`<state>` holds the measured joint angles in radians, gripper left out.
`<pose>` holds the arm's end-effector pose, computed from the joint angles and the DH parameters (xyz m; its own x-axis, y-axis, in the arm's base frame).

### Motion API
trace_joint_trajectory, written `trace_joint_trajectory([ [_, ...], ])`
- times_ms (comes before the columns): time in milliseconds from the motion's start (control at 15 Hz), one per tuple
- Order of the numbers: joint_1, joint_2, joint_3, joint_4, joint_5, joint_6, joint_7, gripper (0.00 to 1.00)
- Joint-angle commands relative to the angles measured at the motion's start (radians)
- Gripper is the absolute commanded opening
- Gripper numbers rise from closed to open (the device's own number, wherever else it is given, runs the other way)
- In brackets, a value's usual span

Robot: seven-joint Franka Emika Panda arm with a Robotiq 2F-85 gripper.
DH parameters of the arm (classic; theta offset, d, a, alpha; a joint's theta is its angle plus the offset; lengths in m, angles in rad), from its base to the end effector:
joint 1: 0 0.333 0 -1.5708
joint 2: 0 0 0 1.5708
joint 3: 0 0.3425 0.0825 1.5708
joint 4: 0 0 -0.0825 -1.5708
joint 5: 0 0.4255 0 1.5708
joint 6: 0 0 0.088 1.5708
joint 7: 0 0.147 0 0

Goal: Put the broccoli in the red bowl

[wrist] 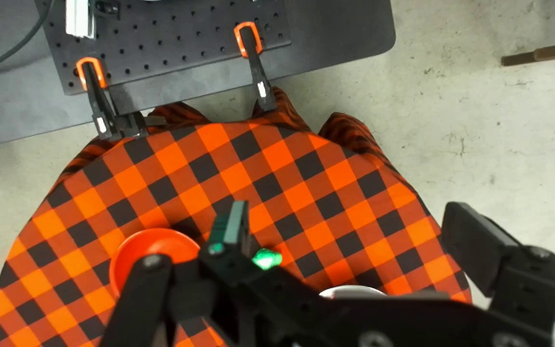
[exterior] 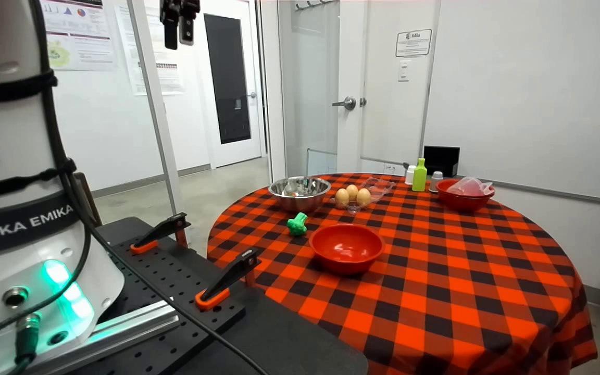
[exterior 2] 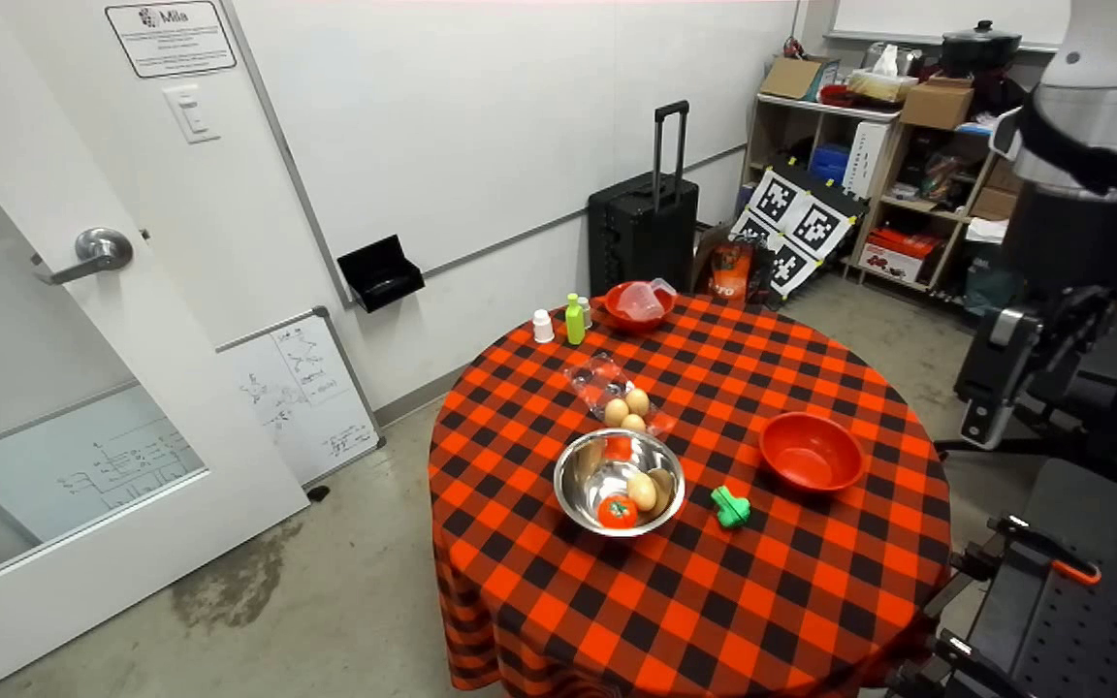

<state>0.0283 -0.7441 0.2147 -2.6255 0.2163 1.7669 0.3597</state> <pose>0.3183 0.1024 0.4273 0.9633 -0.2314 -0.1361 -0.2354 -0.9718 -0.0135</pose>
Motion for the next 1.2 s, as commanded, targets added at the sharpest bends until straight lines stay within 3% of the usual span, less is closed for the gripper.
trace_joint_trajectory([
  [0,-0.013,0.143,-0.011,-0.002,-0.027,0.128,-0.036,1.00],
  [467,-0.003,0.488,-0.042,0.036,-0.092,0.419,-0.108,1.00],
  [733,-0.002,0.691,-0.083,0.122,-0.135,0.456,-0.204,1.00],
  [1133,0.005,0.915,-0.121,0.274,-0.181,0.466,-0.226,1.00],
])
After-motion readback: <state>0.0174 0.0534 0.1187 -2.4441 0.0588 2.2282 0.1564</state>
